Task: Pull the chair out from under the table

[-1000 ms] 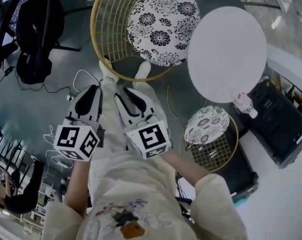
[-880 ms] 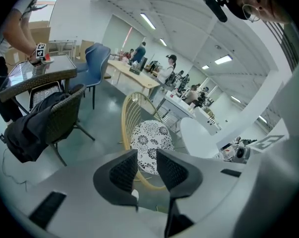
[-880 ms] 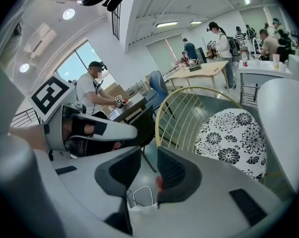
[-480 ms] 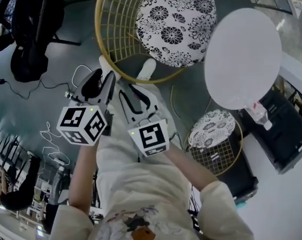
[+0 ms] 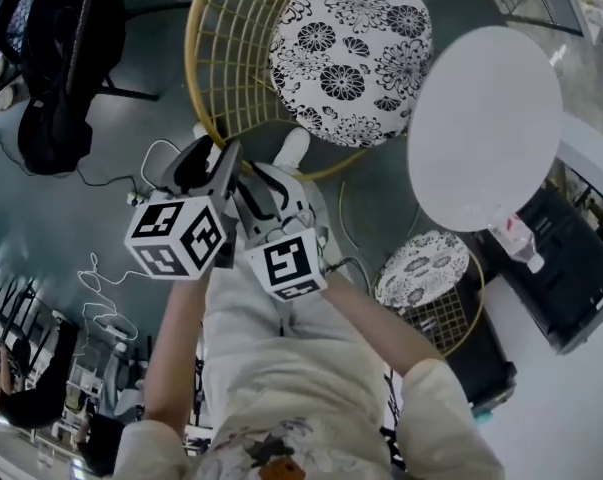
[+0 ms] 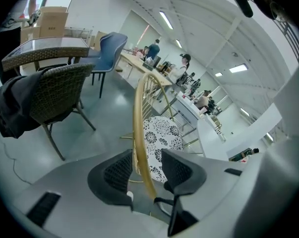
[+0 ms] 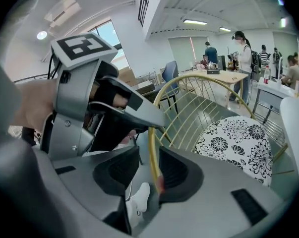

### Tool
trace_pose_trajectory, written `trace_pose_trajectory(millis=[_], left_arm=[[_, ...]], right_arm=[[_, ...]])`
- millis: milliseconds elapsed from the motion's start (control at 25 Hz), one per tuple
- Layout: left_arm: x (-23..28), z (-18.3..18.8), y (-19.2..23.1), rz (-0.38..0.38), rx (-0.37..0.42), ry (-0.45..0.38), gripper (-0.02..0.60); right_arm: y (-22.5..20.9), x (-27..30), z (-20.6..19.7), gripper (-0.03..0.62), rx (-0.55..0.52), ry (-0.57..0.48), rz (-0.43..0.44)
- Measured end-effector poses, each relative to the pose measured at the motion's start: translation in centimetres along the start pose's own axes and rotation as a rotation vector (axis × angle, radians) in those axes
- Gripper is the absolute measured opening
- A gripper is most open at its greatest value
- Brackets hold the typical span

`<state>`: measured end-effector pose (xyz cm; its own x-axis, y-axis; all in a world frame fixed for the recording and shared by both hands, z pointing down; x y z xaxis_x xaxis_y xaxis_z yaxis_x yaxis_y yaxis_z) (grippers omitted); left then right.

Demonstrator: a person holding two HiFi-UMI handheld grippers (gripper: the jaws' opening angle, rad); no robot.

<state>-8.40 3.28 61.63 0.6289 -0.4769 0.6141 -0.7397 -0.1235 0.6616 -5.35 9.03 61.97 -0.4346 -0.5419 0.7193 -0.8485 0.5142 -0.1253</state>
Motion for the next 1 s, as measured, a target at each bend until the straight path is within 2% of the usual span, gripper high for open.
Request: trace_pose_trajectory(millis=[200,280,400,480,840,1000], left_arm=[[0.6,0.6,0.9,0.058,0.007,-0.004,0.163],[0.5,0.7,1.1,0.07,0.011,-0.017,0.134],[0.5,0.5,1.0,0.062,0.008,-0.021,0.083],[0.4,0.6,1.0,0.064,0.015,-0.014,0.08],[0.1,0.6,1.0,0.054,-0.021,0.005,0.069],[-0.1,0.6,1.2,0.028,-0.063,-0.009,0.064]], right_arm=[[-0.4,1.2,-0.4,0.112,-0.001,-0.001,-0.037],[-0.5,1.5,-0.7,0.112,-0.016,-0.002,-0.051],[-0.1,1.8,-1.0,0.109,-0.042,-0.003,-0.06],[-0.1,1.9,-0.8,0.06,-0.06,-0.009,-0.081],[-0.1,1.9,-0.7,0.052,-0.088,-0.003,-0.063],[-0.1,2.0,-0.8,0.054,-0.086,0.003,-0.057]])
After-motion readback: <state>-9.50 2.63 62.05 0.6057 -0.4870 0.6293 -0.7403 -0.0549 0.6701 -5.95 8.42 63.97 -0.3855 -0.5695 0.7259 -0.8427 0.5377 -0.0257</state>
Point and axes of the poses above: the fingertips, and each gripper's own axes: x forward along the fingers, y to its left, z out of its top, the point moved 1 cm from there along -x, backward along the fingers, and after that the axes turned 12 degrees about -z, right-handed, at the moved point
